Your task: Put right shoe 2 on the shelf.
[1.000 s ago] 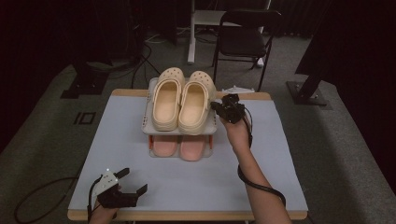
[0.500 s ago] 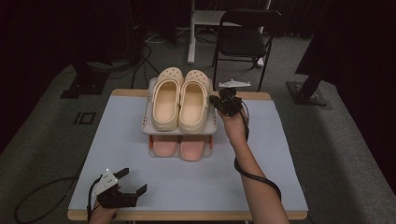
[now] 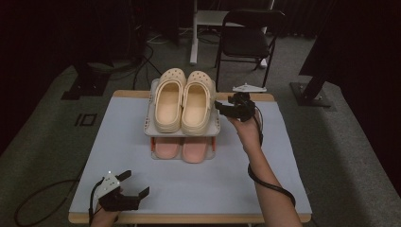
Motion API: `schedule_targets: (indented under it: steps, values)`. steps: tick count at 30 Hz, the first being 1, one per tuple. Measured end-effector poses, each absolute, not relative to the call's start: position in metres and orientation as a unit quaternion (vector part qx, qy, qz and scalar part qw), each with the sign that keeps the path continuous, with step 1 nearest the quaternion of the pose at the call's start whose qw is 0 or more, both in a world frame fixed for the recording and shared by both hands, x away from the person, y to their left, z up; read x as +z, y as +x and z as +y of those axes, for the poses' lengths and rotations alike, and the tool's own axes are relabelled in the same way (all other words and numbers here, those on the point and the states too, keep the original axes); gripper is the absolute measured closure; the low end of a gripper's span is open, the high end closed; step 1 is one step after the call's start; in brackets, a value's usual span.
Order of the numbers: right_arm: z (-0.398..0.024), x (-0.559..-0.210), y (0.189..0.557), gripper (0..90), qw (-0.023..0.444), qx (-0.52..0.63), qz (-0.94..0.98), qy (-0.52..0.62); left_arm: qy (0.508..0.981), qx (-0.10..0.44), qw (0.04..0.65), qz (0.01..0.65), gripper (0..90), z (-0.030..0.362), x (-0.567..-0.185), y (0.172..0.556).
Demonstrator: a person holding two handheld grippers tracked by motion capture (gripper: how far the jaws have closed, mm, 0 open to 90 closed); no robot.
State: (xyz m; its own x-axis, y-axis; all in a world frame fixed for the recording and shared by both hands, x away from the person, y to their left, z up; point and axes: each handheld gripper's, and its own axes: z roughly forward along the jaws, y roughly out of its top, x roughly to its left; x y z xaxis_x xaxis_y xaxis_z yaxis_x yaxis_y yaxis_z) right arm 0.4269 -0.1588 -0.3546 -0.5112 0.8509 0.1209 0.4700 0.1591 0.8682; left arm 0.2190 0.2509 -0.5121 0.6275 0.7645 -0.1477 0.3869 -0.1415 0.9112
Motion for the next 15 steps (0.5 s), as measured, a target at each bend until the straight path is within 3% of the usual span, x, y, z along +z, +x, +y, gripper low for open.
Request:
schedule_targets:
  steps: [4, 15]
  values:
    - [-0.166, -0.358, 0.422, 23.5, 0.187, 0.476, 0.738, 0.441, 0.734, 0.180, 0.523, 0.392, 0.0, 0.251, -0.512, 0.219]
    - [-0.178, -0.365, 0.405, 20.5, 0.192, 0.480, 0.744, 0.424, 0.734, 0.180, 0.524, 0.393, 0.0, 0.251, -0.513, 0.219]
